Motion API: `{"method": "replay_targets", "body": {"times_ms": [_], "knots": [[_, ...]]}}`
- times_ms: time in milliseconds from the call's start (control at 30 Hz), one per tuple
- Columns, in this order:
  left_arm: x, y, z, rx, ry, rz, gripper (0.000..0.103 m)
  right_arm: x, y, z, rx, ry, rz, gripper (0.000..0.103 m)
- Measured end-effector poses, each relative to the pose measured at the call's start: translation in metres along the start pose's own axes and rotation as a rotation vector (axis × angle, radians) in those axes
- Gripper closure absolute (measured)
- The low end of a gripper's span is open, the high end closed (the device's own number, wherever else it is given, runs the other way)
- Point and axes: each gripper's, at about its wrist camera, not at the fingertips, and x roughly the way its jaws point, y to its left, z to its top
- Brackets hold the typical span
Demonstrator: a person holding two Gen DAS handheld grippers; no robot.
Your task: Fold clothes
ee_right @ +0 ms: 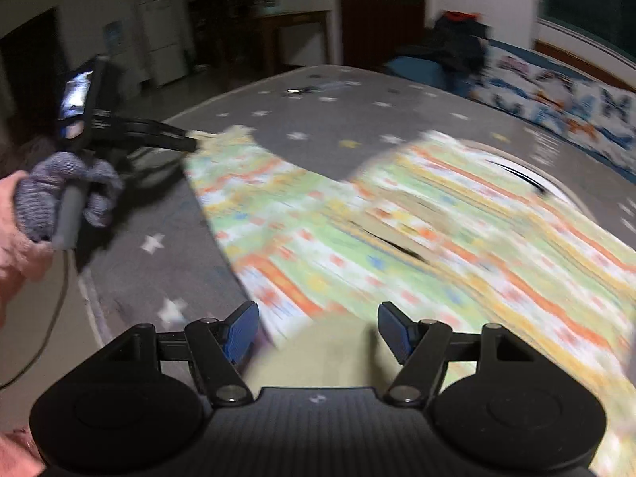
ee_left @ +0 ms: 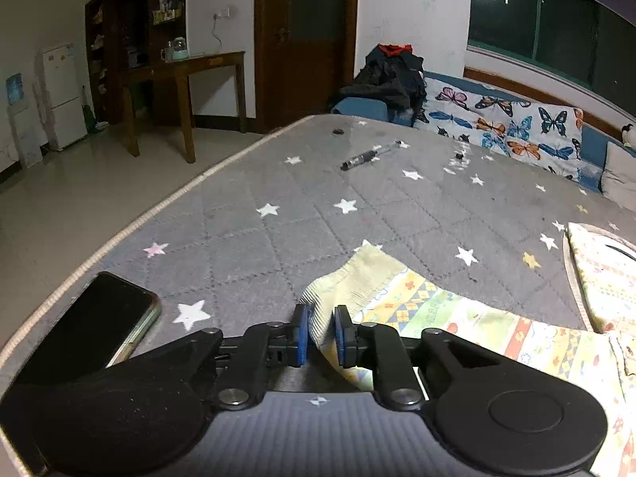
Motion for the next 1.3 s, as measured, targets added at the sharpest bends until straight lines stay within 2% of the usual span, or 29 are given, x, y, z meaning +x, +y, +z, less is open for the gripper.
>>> {"method": "replay_targets", "body": {"times_ms": [100, 200, 367, 533, 700, 833, 967, 1200, 1300], "knots": [[-0.013, -0.005, 0.003, 0.015, -0.022, 0.000, 0.084, -0.018, -0.014, -0.019, 0.025, 0.007, -0.067, 0.037], [-0.032, -0.017, 0.005, 0.043, -0.043, -0.061, 0.084, -0.028, -0.024, -0.035, 0.060, 0.019, -0.089, 0.039], [-0.063, -0.062, -0.002, 0.114, -0.028, -0.290, 0.084, -0.024, -0.027, -0.054, 0.100, 0.037, -0.081, 0.040], [-0.083, -0.118, -0.021, 0.237, -0.001, -0.487, 0.084, -0.041, -0.029, -0.053, 0.118, -0.021, -0.097, 0.041], [-0.089, -0.162, -0.048, 0.330, 0.037, -0.596, 0.085, -0.052, -0.045, -0.058, 0.176, -0.060, -0.158, 0.045], [-0.092, -0.182, -0.070, 0.414, 0.050, -0.624, 0.086, -0.056, -0.056, -0.068, 0.222, -0.067, -0.195, 0.047], [-0.093, -0.191, -0.089, 0.500, 0.050, -0.612, 0.087, -0.054, -0.063, -0.080, 0.255, -0.046, -0.190, 0.048], [-0.098, -0.193, -0.081, 0.530, 0.044, -0.617, 0.086, -0.068, -0.068, -0.085, 0.280, -0.087, -0.209, 0.048], [-0.104, -0.197, -0.075, 0.537, 0.027, -0.625, 0.086, -0.065, -0.070, -0.095, 0.304, -0.061, -0.205, 0.048]]}}
